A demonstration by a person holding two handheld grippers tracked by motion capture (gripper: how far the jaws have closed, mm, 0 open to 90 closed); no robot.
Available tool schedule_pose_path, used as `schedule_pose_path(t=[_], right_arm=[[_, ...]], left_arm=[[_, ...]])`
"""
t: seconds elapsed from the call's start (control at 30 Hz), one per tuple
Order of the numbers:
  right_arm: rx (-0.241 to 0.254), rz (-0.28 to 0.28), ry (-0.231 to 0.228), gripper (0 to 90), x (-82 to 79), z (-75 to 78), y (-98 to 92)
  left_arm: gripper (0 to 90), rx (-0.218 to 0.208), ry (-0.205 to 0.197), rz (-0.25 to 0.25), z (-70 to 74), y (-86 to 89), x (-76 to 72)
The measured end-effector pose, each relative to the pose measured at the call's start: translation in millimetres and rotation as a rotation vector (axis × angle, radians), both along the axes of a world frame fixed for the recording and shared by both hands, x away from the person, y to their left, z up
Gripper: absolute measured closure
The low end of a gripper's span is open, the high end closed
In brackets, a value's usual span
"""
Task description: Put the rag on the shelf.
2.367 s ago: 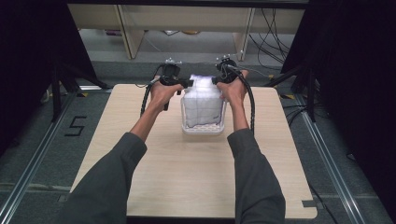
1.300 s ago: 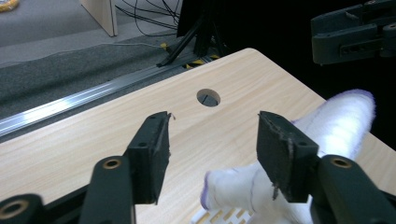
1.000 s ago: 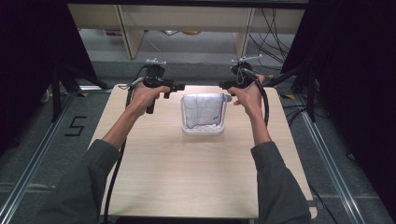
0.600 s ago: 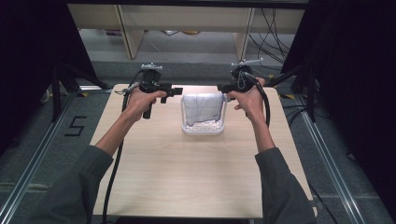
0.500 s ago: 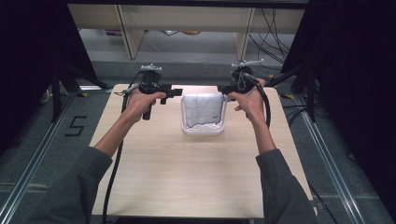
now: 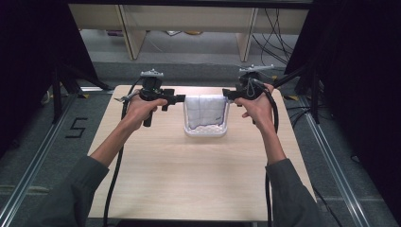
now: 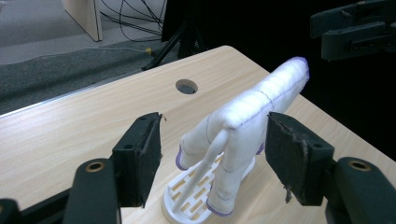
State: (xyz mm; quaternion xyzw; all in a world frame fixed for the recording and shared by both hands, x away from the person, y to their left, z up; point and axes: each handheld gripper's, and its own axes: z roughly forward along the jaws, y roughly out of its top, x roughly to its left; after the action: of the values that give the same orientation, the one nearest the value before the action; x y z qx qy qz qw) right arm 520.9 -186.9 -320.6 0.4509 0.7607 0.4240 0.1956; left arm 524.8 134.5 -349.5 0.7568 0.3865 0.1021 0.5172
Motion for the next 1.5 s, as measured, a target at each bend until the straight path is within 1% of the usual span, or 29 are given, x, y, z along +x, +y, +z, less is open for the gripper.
schedule_pose_path(t=[0.03, 0.07, 0.13, 0.2, 0.23, 0.27, 0.43, 0.53, 0.57, 0.6, 0.63, 0.67, 0.73, 0.83, 0.93, 0.97, 1.03, 1.1, 1.13, 1.17, 1.2, 1.23, 1.27, 1.33, 1.37, 1.4, 1.43, 1.47, 1.5], right_arm=[[0.0, -0.007, 0.001, 39.0, -2.2, 0.3, 0.3], [-0.003, 0.006, -0.006, 39.0, -2.9, -0.1, -1.0], [0.014, 0.008, -0.004, 38.7, -6.9, 0.4, -1.4], [0.002, 0.017, -0.011, 37.7, -9.6, 0.3, -2.9], [0.016, 0.018, -0.008, 37.0, -11.2, -0.7, -2.3], [0.009, 0.016, -0.013, 36.5, -12.9, -0.9, -2.5], [0.024, 0.029, -0.015, 35.1, -20.0, -3.7, -2.8], [0.029, 0.033, -0.018, 34.8, -25.5, -5.4, -2.7], [0.02, 0.04, -0.029, 34.6, -26.5, -6.1, -3.1], [0.024, 0.035, -0.021, 34.5, -29.1, -6.9, -1.8], [0.022, 0.046, -0.031, 34.5, -29.7, -7.9, -1.9], [0.026, 0.044, -0.026, 34.4, -31.6, -8.5, -1.4], [0.026, 0.055, -0.036, 34.4, -34.5, -10.6, -0.6], [0.043, 0.061, -0.02, 34.2, -41.5, -12.7, 1.5], [0.034, 0.073, -0.029, 33.9, -46.9, -16.6, 2.4], [0.045, 0.078, -0.03, 33.7, -48.6, -18.8, 4.0], [0.032, 0.094, -0.032, 33.5, -50.9, -21.9, 4.6], [0.044, 0.09, -0.026, 33.0, -54.6, -24.8, 5.1], [0.042, 0.096, -0.033, 32.6, -55.6, -26.6, 4.7], [0.041, 0.093, -0.024, 32.4, -58.1, -27.5, 4.8], [0.051, 0.09, -0.025, 32.2, -60.4, -30.0, 5.7], [0.047, 0.101, -0.025, 32.1, -61.1, -31.2, 4.7], [0.062, 0.105, -0.016, 31.9, -63.1, -33.0, 5.3], [0.072, 0.101, -0.016, 31.5, -67.3, -38.4, 6.3], [0.069, 0.107, -0.029, 31.4, -68.0, -40.7, 6.2], [0.074, 0.11, -0.018, 31.4, -70.4, -42.8, 6.6], [0.07, 0.113, -0.022, 31.4, -72.1, -45.5, 6.5], [0.08, 0.115, -0.026, 31.4, -73.5, -48.4, 7.1], [0.068, 0.121, -0.018, 31.3, -73.5, -50.9, 7.7]], left_arm=[[34.7, -0.001, -0.004, 0.002, -0.1, 0.4, -1.7], [34.6, 0.002, -0.007, -0.002, -0.4, 0.7, -3.1], [33.6, 0.003, -0.008, 0.001, -0.9, 1.1, -6.8], [32.7, -0.004, -0.009, -0.004, -1.7, 1.9, -10.4], [32.3, -0.009, -0.007, -0.003, -2.0, 2.0, -12.4], [31.5, -0.004, -0.007, -0.011, -2.3, 2.5, -13.5], [30.6, -0.015, -0.008, -0.011, -5.0, 2.8, -24.1], [30.3, -0.015, -0.012, -0.022, -7.0, 2.4, -31.1], [30.4, -0.02, -0.009, -0.031, -7.5, 2.8, -33.1], [30.3, -0.023, -0.011, -0.032, -8.1, 2.5, -35.3], [30.3, -0.021, -0.015, -0.034, -8.5, 2.7, -37.3], [30.4, -0.018, -0.019, -0.032, -8.9, 3.1, -39.7], [30.3, -0.003, -0.039, -0.032, -9.8, 3.7, -44.7], [30.3, -0.018, -0.037, -0.035, -12.1, 5.8, -51.6], [30.3, -0.033, -0.033, -0.043, -16.6, 7.6, -58.3], [30.3, -0.042, -0.027, -0.048, -18.8, 7.5, -61.2], [30.1, -0.042, -0.023, -0.06, -21.4, 6.8, -65.7], [30.0, -0.049, -0.025, -0.072, -24.6, 5.6, -70.6], [30.0, -0.048, -0.02, -0.077, -25.7, 5.3, -73.1], [30.0, -0.055, -0.024, -0.081, -27.8, 4.5, -75.8], [30.0, -0.048, -0.023, -0.083, -28.3, 4.4, -77.5], [29.9, -0.046, -0.027, -0.083, -29.6, 4.0, -79.5], [29.9, -0.046, -0.026, -0.085, -31.3, 3.6, -81.4], [29.9, -0.048, -0.023, -0.095, -34.5, 3.2, -85.0], [29.9, -0.05, -0.024, -0.099, -36.0, 2.9, -87.0], [29.8, -0.048, -0.026, -0.103, -37.5, 2.8, -88.9], [29.8, -0.043, -0.03, -0.102, -39.0, 2.5, -90.8], [29.8, -0.034, -0.035, -0.103, -41.0, 2.1, -92.6], [29.8, -0.031, -0.036, -0.107, -42.3, 2.0, -93.5]])
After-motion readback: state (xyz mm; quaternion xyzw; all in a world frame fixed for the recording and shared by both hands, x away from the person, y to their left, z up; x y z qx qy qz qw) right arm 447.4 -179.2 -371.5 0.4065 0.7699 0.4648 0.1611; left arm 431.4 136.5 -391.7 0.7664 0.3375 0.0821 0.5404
